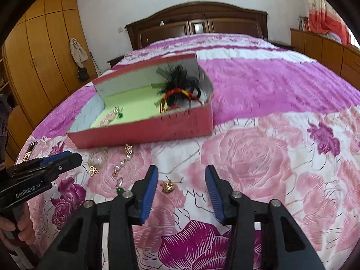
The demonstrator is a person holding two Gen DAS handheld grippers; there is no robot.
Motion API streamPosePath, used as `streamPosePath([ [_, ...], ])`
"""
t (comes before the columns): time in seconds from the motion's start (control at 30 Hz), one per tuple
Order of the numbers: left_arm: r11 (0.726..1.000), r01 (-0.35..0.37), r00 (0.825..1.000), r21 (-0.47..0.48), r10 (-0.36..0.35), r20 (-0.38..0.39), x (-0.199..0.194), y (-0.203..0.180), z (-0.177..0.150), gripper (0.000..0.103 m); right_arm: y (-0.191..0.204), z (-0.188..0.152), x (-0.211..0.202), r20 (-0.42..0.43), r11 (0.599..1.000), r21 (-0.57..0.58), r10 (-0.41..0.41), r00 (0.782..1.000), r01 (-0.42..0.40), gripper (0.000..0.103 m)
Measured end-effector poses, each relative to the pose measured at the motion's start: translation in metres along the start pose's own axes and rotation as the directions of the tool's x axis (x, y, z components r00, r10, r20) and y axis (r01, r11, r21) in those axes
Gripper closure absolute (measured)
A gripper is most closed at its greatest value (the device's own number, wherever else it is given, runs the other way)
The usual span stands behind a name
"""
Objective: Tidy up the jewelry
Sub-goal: 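Move both open tools back out of the box toward the remaining jewelry, then grasp the crystal bead bracelet with the left tool while the right tool grasps the gold earring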
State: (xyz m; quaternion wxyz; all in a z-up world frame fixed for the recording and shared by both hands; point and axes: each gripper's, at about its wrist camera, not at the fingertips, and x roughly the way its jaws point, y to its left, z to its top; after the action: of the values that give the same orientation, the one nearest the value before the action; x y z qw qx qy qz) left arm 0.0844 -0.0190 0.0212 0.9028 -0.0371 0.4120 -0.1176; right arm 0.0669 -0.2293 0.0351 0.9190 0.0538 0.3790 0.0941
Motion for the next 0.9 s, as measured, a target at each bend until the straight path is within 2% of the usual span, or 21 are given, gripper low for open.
streamPosePath([
  [0.17,1.000,0.009,1.000,0.013,-0.009,-0.028,0.008,-0.002,-0.004,0.077,-0.002,-0.006,0.012,-0.051,1.000,0.018,0.025,0.998,-0.025,0.060],
  [0.37,1.000,0.018,0.998,0.015,-0.017,-0.061,0.018,-0.005,-0.008,0.077,0.003,-0.012,0.020,-0.073,0.999,-0.013,0.028,0.997,-0.029,0.063],
  [0.43,1.000,0.017,0.997,0.012,-0.017,-0.071,0.021,-0.004,-0.009,0.077,0.003,-0.013,0.022,-0.076,0.999,-0.014,0.032,0.997,-0.033,0.068],
  [0.6,1.000,-0.006,0.998,-0.004,0.006,-0.065,0.026,-0.001,-0.007,0.077,0.000,-0.016,0.025,-0.073,0.999,-0.004,0.048,0.996,-0.048,0.074],
  [0.77,1.000,-0.029,0.997,-0.011,0.028,-0.074,0.037,0.001,-0.004,0.075,-0.001,-0.018,0.027,-0.072,0.998,0.005,0.059,0.996,-0.059,0.075],
  [0.9,0.999,-0.050,0.996,-0.012,0.049,-0.075,0.044,0.002,-0.003,0.070,-0.004,-0.019,0.030,-0.081,0.998,0.015,0.065,0.995,-0.064,0.075],
])
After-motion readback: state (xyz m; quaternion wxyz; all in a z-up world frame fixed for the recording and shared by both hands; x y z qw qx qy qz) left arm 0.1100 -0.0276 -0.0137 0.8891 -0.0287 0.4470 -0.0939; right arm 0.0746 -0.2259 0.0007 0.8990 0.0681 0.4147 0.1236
